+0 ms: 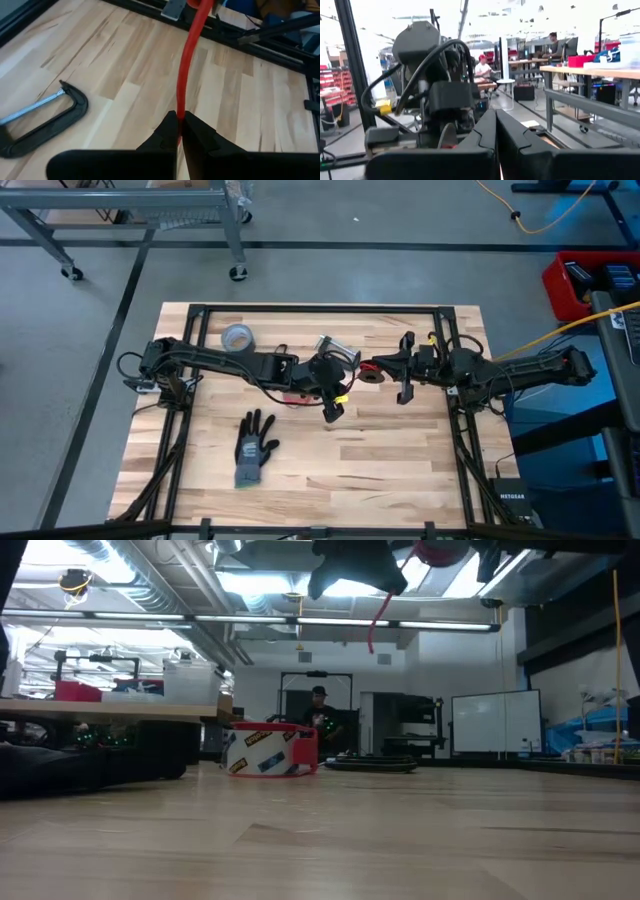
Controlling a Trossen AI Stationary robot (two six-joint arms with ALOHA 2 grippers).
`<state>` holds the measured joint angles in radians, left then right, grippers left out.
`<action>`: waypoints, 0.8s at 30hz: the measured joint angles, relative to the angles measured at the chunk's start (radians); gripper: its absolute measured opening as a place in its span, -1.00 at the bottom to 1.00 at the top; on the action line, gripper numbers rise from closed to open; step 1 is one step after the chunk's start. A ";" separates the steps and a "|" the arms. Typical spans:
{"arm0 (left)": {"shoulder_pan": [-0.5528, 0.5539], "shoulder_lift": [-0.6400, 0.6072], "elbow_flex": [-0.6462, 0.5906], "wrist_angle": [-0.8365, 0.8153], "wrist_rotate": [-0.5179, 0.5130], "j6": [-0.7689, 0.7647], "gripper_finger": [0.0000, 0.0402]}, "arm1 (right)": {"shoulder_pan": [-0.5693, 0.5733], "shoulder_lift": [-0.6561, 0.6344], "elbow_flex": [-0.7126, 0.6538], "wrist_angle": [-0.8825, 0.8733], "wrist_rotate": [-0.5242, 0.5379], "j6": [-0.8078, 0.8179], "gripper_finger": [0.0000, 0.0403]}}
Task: Coil cords
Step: Coil the red wire onto the spool
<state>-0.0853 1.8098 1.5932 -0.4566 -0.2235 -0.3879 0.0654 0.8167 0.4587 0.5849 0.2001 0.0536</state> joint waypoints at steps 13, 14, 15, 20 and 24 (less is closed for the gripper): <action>-0.002 0.021 0.000 0.022 0.003 0.048 -0.71 | 0.000 -0.001 0.000 0.024 0.002 -0.005 -0.97; -0.002 0.021 0.000 0.023 0.004 0.048 -0.70 | 0.000 -0.001 0.000 0.025 0.002 -0.005 -0.97; -0.002 0.021 0.000 0.023 0.004 0.053 -0.70 | 0.000 -0.001 0.000 0.025 0.002 -0.006 -0.97; -0.002 0.021 0.000 0.018 0.003 0.052 -0.75 | 0.000 -0.001 0.000 0.023 0.002 -0.011 -0.97; -0.007 0.021 0.000 0.012 0.003 0.049 -0.80 | 0.000 -0.002 0.000 0.020 0.024 -0.036 -0.97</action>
<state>-0.0921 1.8309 1.5929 -0.4445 -0.2207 -0.3386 0.0654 0.8150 0.4591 0.6044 0.2241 0.0181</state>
